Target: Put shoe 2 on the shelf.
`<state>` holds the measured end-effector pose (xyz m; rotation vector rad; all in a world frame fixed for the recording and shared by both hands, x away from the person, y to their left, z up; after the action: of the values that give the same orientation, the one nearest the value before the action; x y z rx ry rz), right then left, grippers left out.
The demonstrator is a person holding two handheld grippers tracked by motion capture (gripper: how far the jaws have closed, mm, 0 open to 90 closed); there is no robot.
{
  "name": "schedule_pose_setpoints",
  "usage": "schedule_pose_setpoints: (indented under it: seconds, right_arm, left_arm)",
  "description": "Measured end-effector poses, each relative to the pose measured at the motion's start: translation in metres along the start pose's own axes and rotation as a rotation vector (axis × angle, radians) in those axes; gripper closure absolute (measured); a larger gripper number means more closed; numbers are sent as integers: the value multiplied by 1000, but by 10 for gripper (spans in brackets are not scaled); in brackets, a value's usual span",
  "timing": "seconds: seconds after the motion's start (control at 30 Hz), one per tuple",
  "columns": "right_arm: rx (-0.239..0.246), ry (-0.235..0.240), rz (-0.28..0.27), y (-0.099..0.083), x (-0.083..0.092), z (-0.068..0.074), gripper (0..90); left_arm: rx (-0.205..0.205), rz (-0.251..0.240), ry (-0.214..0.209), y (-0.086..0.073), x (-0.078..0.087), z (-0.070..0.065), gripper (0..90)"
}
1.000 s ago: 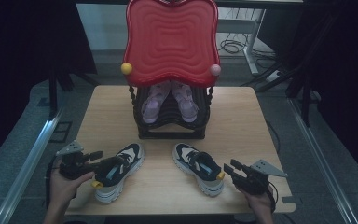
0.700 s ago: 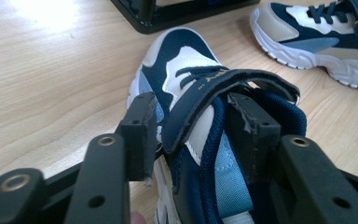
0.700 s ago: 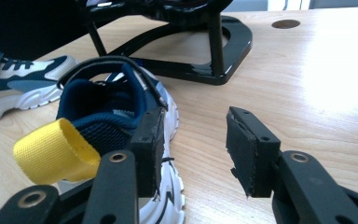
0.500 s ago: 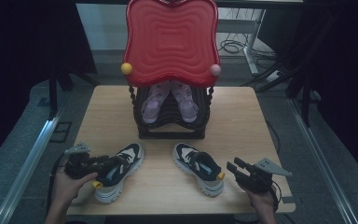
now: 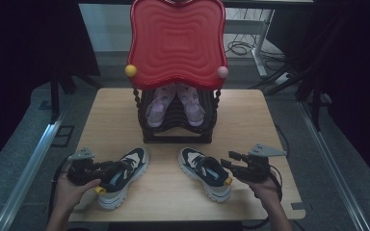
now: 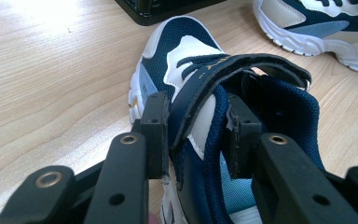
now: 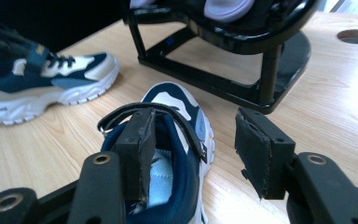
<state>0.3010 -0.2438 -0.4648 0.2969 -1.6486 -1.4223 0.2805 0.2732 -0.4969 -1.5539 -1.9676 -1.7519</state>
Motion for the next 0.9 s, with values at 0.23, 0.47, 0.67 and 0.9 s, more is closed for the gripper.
schedule_pose_setpoints:
  seconds: [0.23, 0.47, 0.67, 0.9]
  right_arm:
    - [23, 33, 47, 9, -18, 0, 492]
    - [49, 64, 87, 12, -30, 2, 524]
    - [51, 73, 103, 12, -35, 3, 531]
    - [50, 80, 127, 12, -38, 3, 536]
  left_arm:
    - [-2, -3, 4, 0, 0, 0, 660]
    - [-2, -7, 6, -1, 0, 0, 659]
    - [0, -10, 5, -1, 0, 0, 659]
    - [5, -14, 0, -1, 0, 0, 658]
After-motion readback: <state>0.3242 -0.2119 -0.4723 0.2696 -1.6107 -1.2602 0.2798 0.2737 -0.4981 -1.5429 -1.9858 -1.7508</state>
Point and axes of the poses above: each handheld gripper's, and its own axes: x roughly backward along the jaws, y roughly out of its top, z roughly to its left, the point moved 1 cm from there along -x, roughly forward along the jaws, and after that the axes turned 7 degrees about x, right-handed, at the moved point
